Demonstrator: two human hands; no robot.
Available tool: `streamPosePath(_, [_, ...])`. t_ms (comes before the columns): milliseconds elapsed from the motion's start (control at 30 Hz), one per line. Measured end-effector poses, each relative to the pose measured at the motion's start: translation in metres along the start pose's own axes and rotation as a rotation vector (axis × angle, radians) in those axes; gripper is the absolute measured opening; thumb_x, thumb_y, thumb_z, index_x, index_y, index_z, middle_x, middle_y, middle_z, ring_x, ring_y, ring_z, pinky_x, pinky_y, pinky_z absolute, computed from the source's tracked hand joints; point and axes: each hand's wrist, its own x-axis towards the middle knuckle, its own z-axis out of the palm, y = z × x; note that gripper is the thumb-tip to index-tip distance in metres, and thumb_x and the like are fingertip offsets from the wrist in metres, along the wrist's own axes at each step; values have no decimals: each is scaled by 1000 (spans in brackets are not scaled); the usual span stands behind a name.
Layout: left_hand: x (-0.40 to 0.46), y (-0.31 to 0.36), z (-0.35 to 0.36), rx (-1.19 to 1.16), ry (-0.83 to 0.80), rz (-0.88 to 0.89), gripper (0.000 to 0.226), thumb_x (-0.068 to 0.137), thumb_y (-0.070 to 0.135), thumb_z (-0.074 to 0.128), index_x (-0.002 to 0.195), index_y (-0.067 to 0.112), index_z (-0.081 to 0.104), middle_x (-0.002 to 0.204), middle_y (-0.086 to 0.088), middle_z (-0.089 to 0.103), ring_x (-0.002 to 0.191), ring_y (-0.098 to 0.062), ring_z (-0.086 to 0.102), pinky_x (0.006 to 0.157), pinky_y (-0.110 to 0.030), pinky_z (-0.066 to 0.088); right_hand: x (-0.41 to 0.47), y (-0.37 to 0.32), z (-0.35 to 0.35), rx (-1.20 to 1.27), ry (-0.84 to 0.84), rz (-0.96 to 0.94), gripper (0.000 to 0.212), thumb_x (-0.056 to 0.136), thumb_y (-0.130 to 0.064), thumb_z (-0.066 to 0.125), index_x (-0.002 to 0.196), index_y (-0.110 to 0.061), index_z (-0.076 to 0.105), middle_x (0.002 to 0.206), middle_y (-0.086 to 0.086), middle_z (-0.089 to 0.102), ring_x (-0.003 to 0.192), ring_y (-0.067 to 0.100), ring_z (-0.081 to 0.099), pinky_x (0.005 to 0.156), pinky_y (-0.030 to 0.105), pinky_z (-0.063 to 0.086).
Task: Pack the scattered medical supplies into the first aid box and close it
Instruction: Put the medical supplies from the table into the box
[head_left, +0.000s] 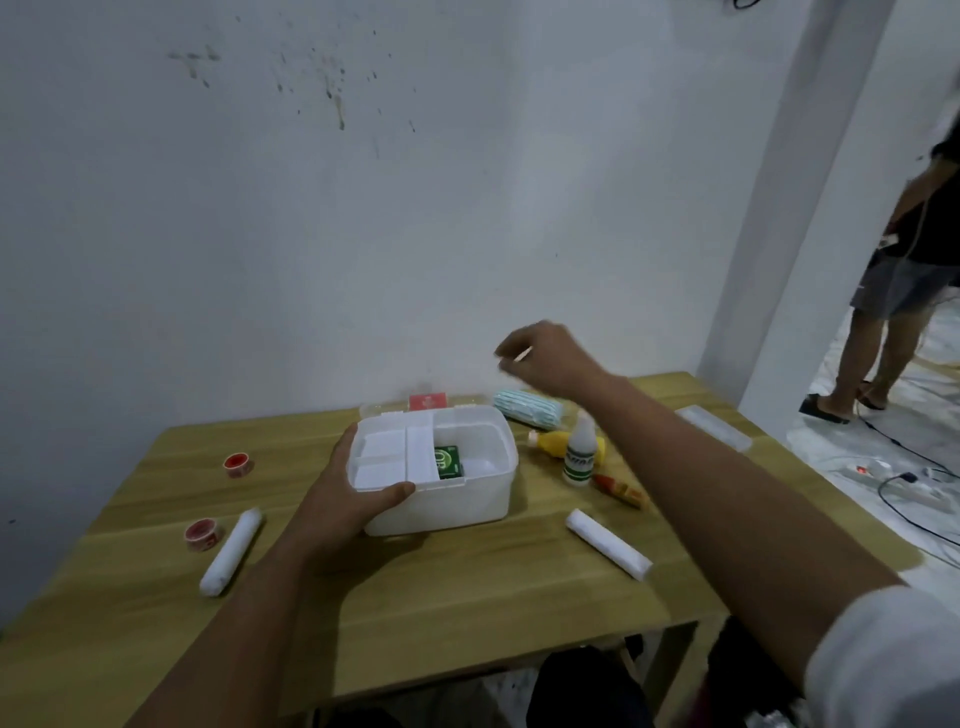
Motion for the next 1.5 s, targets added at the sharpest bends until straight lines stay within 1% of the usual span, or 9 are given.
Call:
streamPosePath(133, [3,-2,-1,-1,-11,0,118,67,51,87,163,38,20,146,16,41,127,-13,45,79,-19,45,-9,74,-41,-115,119,218,24,92,-16,68,113,-11,79,116,10,77,110,26,71,100,35,54])
streamPosePath(267, [2,-3,-3,7,-20,7,129,55,69,87,161,42,21,147,18,43,128,-12,46,82,-23,47,-41,164,-48,-329,-84,530,41,97,-26,61,135,-10,62,141,13,60,127,32,58,103,39,48])
streamPosePath(433, [3,-6,-4,-1,-19,0,121,61,63,90,160,44,22,148,19,45,131,-14,47,83,-22,47,-85,263,-35,-509,-371,682,53,83,-39,48,132,-57,39,142,0,54,122,29,58,102,48,49])
streamPosePath(500, [4,-5,-3,2,-4,-2,111,72,48,91,159,45,23,144,21,45,130,-13,47,81,-19,46,-97,262,-33,-465,-328,711,65,88,-27,54,149,-42,36,141,4,56,123,27,59,103,44,50])
streamPosePath(633, [3,-4,0,0,12,4,99,75,41,90,147,56,23,131,37,43,122,-6,49,80,-17,45,-100,246,-32,-450,-194,827,48,87,-21,64,134,-14,58,132,10,63,119,28,62,96,40,53])
streamPosePath(767, [4,-4,-1,-2,-1,12,100,73,43,89,149,54,24,129,42,41,122,-3,49,80,-17,45,-81,213,-47,-318,-50,694,30,92,-27,68,104,0,66,112,16,68,96,33,63,80,37,51])
streamPosePath(967, [3,-5,-5,6,-13,0,123,58,65,88,160,44,23,146,21,46,129,-11,49,83,-23,48,-31,122,-70,-107,94,390,59,78,-24,88,131,-6,68,134,13,68,122,30,63,100,36,48])
streamPosePath(1200, [2,-3,-5,10,-15,-22,117,68,53,92,161,43,21,143,21,44,130,-13,47,81,-20,46,-9,14,-49,-119,-263,23,58,76,-27,90,129,-15,71,128,0,72,100,12,65,88,25,47])
streamPosePath(1500, [2,-3,-5,17,-32,-24,133,51,76,87,161,44,20,150,20,43,131,-12,46,92,-31,48,-22,-36,35,-371,-488,-78,54,78,-36,87,129,-28,70,133,-5,63,126,22,55,103,50,37])
